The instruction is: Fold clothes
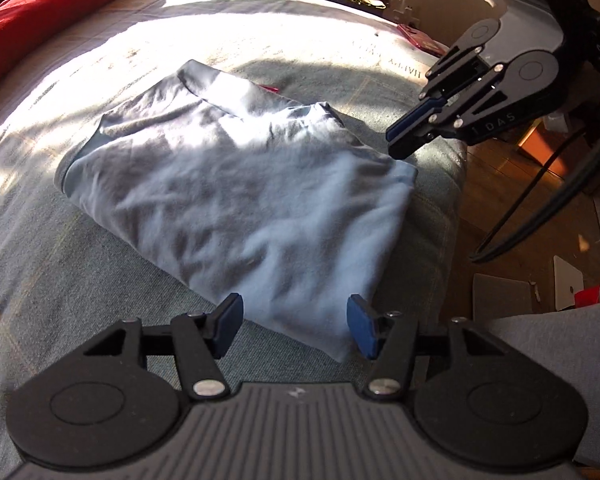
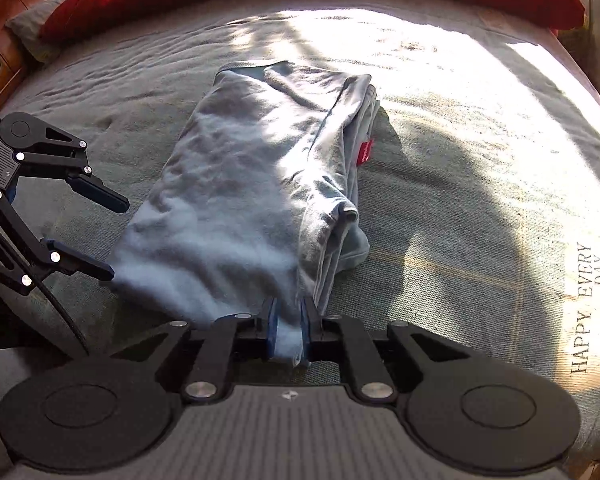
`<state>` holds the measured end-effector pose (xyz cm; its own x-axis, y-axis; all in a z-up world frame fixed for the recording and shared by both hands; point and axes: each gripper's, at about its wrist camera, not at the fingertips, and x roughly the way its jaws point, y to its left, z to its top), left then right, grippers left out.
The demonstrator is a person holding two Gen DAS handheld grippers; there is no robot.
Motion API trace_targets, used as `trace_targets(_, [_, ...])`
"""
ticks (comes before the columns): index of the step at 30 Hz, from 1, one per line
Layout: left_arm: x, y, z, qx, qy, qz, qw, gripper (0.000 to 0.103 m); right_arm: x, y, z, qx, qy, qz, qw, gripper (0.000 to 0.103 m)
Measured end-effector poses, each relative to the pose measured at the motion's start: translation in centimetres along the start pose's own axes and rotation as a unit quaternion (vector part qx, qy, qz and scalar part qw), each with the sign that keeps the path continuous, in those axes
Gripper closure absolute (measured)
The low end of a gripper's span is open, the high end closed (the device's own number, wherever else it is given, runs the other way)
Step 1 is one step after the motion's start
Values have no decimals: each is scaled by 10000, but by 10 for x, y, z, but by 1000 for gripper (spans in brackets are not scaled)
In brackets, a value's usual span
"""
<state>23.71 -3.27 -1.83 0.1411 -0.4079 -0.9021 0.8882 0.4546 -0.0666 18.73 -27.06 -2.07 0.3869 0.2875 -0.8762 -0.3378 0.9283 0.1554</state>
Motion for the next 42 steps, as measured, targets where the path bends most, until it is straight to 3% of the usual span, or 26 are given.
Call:
trace_targets(3, [-4,27,8,-259,31,395,9989,47,3,-1,18,-304,-234,18,9993,89])
trace_targets(7, [-7,54,39,-675,-319,679,9949,47,25,2,38,-785,-470,73,9958,89])
trace_targets(10, [0,61,74,-782,-614,545,9936,45,49,-6,33,-800,-236,-28,9965,88])
trace_targets(14, [27,53,124,-767,-873,-67,9932,45,50,-12,14,-663,-165,-80,9976,88])
trace_targets(17, [54,43,152,-618,-905,-386,9932,45,42,-7,9,-637,-318,-143,9974,86])
trace_targets(19, [74,38,165,-468,-858,-401,9944,43,42,-4,5,-702,-385,-132,9967,79])
trace_targets(21, [94,40,173,-503,-722,-367,9954,44,46,-3,1,-694,-400,-128,9967,79])
trace_targets(28, [128,63,188,-999,-535,-327,9930,43,47,-8,-8,-510,-528,-103,9973,79])
trace_targets(32, [107,75,189,-1227,-653,-322,9898,43,39,-4,-1,-594,-724,-133,9955,75])
trace_targets(34, [94,83,184,-1380,-714,-273,9875,43,35,-3,8,-647,-885,-127,9939,64])
trace_targets(39, [71,104,157,-1682,-586,106,9839,38,51,-1,41,-783,-1113,-217,9905,63])
trace_targets(42, [64,110,136,-1828,-447,204,9819,38,73,-9,46,-729,-788,-507,9929,63])
